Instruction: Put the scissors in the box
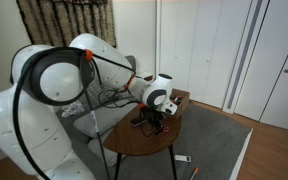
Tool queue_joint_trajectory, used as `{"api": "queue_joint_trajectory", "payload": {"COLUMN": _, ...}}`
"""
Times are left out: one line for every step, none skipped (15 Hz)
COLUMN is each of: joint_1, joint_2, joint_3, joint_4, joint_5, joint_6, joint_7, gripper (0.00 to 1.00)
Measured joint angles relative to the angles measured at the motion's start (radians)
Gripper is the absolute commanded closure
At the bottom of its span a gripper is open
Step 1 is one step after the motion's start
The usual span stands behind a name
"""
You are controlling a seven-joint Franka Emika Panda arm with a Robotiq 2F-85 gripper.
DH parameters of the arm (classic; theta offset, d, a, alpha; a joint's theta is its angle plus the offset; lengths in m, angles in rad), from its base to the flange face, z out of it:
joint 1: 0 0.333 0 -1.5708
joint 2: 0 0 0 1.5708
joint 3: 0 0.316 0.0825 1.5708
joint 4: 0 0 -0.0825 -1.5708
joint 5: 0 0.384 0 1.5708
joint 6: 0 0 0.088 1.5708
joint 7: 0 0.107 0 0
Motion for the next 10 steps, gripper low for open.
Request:
{"api": "queue_joint_trajectory", "payload": {"joint_1": 0.001, "joint_2": 0.011, "joint_3": 0.003, "joint_4": 0.007, "joint_5": 0.000, "joint_6": 0.009, "joint_7": 0.000, "gripper": 0.58}}
{"api": "queue_joint_trajectory", "payload": {"joint_1": 0.003, "joint_2": 0.020, "joint_3": 0.007, "joint_4": 0.013, "joint_5": 0.000, "joint_6": 0.016, "joint_7": 0.001, "gripper": 0.70}}
{"api": "queue_joint_trajectory", "payload": {"joint_1": 0.005, "joint_2": 0.029, "joint_3": 0.011, "joint_4": 0.020, "joint_5": 0.000, "joint_6": 0.019, "joint_7": 0.001, "gripper": 0.77}}
{"api": "queue_joint_trajectory", "payload": {"joint_1": 0.007, "joint_2": 0.036, "joint_3": 0.014, "joint_4": 0.025, "joint_5": 0.000, "joint_6": 0.019, "joint_7": 0.001, "gripper": 0.82}}
{"api": "queue_joint_trajectory", "payload": {"joint_1": 0.008, "joint_2": 0.043, "joint_3": 0.018, "joint_4": 0.028, "joint_5": -0.001, "joint_6": 0.019, "joint_7": 0.001, "gripper": 0.92}}
{"api": "queue_joint_trajectory", "payload": {"joint_1": 0.009, "joint_2": 0.049, "joint_3": 0.022, "joint_4": 0.030, "joint_5": -0.003, "joint_6": 0.019, "joint_7": 0.002, "gripper": 0.97}}
{"api": "queue_joint_trajectory", "payload": {"joint_1": 0.010, "joint_2": 0.053, "joint_3": 0.023, "joint_4": 0.031, "joint_5": -0.008, "joint_6": 0.018, "joint_7": 0.004, "gripper": 0.99}}
{"api": "queue_joint_trajectory", "payload": {"joint_1": 0.010, "joint_2": 0.054, "joint_3": 0.023, "joint_4": 0.034, "joint_5": -0.020, "joint_6": 0.012, "joint_7": 0.009, "gripper": 1.00}}
{"api": "queue_joint_trajectory", "payload": {"joint_1": 0.010, "joint_2": 0.054, "joint_3": 0.023, "joint_4": 0.036, "joint_5": -0.029, "joint_6": 0.006, "joint_7": 0.013, "gripper": 0.98}}
{"api": "queue_joint_trajectory", "payload": {"joint_1": 0.010, "joint_2": 0.055, "joint_3": 0.023, "joint_4": 0.036, "joint_5": -0.038, "joint_6": 0.005, "joint_7": 0.016, "gripper": 0.97}}
